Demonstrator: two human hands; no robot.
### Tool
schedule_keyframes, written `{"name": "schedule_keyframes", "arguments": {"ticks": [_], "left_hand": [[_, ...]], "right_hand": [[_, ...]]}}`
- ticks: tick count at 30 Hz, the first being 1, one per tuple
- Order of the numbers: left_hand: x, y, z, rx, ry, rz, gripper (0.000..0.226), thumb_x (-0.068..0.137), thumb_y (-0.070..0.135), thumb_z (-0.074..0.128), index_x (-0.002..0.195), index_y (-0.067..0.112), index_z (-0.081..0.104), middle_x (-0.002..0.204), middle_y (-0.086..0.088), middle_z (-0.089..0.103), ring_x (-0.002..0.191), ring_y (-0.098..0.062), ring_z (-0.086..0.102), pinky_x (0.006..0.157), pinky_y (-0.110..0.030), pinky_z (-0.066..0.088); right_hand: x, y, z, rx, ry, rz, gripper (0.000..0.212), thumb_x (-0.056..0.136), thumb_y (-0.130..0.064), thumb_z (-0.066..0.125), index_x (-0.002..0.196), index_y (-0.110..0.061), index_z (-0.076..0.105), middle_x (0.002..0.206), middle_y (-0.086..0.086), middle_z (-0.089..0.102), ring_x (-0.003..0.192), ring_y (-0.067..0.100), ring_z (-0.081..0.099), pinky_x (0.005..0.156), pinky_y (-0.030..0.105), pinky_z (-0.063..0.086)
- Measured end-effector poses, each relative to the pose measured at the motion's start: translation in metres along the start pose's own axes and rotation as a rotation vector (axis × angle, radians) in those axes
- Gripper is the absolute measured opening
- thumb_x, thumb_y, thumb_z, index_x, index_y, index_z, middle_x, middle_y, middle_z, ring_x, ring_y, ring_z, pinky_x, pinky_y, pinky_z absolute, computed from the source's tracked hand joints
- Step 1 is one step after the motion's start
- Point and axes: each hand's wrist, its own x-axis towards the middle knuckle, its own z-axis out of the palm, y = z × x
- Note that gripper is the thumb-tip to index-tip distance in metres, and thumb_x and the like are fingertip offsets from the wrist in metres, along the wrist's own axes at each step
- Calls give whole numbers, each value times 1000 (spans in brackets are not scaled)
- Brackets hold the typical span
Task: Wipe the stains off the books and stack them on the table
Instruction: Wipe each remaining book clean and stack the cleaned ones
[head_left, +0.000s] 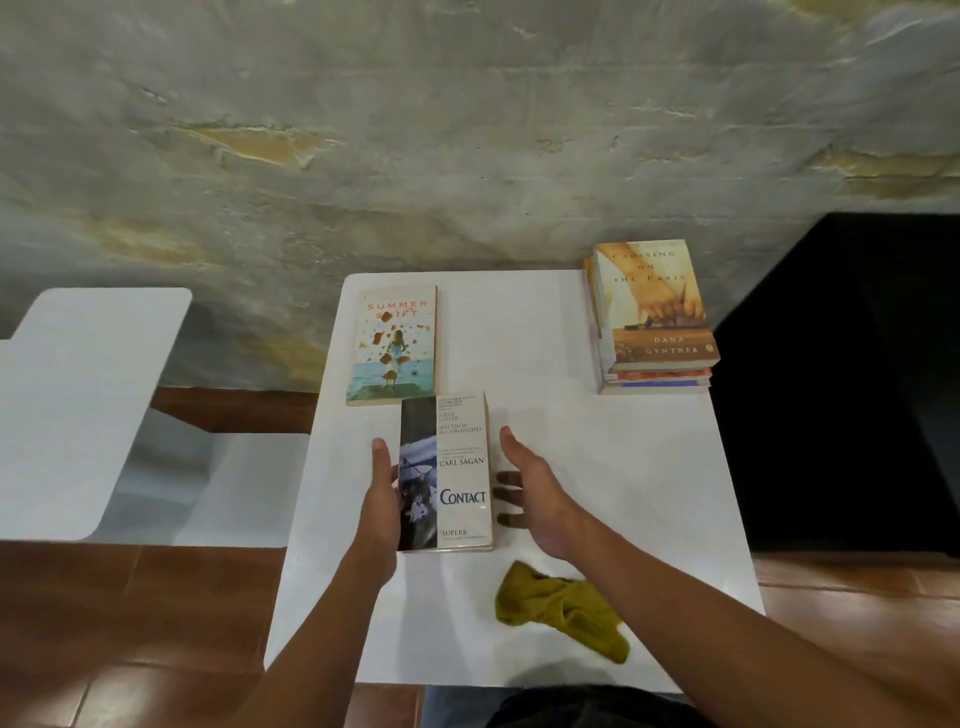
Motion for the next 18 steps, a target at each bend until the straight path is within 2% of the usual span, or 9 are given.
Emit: {"name": "schedule_keyframes", "arguments": {"ticks": [1,3,6,8,10,11,13,15,18], "left_hand": [[1,0,-2,-18,3,-19,72,95,72,25,134,21,57,126,-8,68,115,-31,66,97,-43,52],[5,-2,-4,-18,-49,-7,76,95,74,20,130,21,62,118,-7,73,104,-29,72,87,-38,57],[10,0,-2,-54,-6,-37,86,87,82,23,129,18,64,109,-10,76,99,-31,73,93,-44,56],[14,5,0,-73,-26,-67,91,81,85,25,124,15,65,104,-14,76,92,-32,74,78,-40,59],[14,12,4,-27,-64,-36,81,91,77,16,112,18,67,85,-8,78,75,-26,76,62,-32,59],[13,13,4,-26,-77,-46,78,94,74,11,103,20,66,73,-3,77,67,-23,74,60,-31,57],[7,16,3,-49,-94,-82,86,91,76,5,98,16,66,67,-5,75,61,-23,73,61,-34,56],[10,15,-1,-54,-102,-92,99,85,82,2,104,12,69,80,-12,77,67,-26,75,63,-34,58],[8,21,-1,-6,-76,-92,93,88,79,2,95,12,66,93,-11,73,71,-27,69,89,-40,46]], "right_hand": [[1,0,5,41,-15,18,71,88,-73,46,141,-25,48,128,9,65,118,30,60,99,48,48],[3,1,13,33,-20,-6,64,90,-68,50,137,-24,49,115,6,71,106,26,66,84,40,51],[5,6,20,-10,8,-51,61,94,-56,57,143,-22,43,107,-1,75,93,17,72,64,29,54],[7,6,21,-40,26,-80,55,94,-54,59,138,-23,49,105,-3,76,90,15,74,62,26,56],[8,2,19,-57,34,-85,51,93,-55,60,133,-23,55,102,-3,77,90,15,74,63,26,56],[8,1,17,-62,35,-78,50,93,-55,60,130,-23,56,101,-4,77,89,15,74,64,27,55],[8,1,14,-78,35,-70,50,92,-57,61,127,-22,58,100,-4,77,89,16,74,65,27,54],[8,2,10,-92,25,-83,49,92,-57,61,123,-20,61,101,-3,77,90,17,75,67,27,54],[9,3,7,-64,20,-94,45,92,-57,59,122,-24,64,103,-1,77,93,20,74,71,32,56]]}}
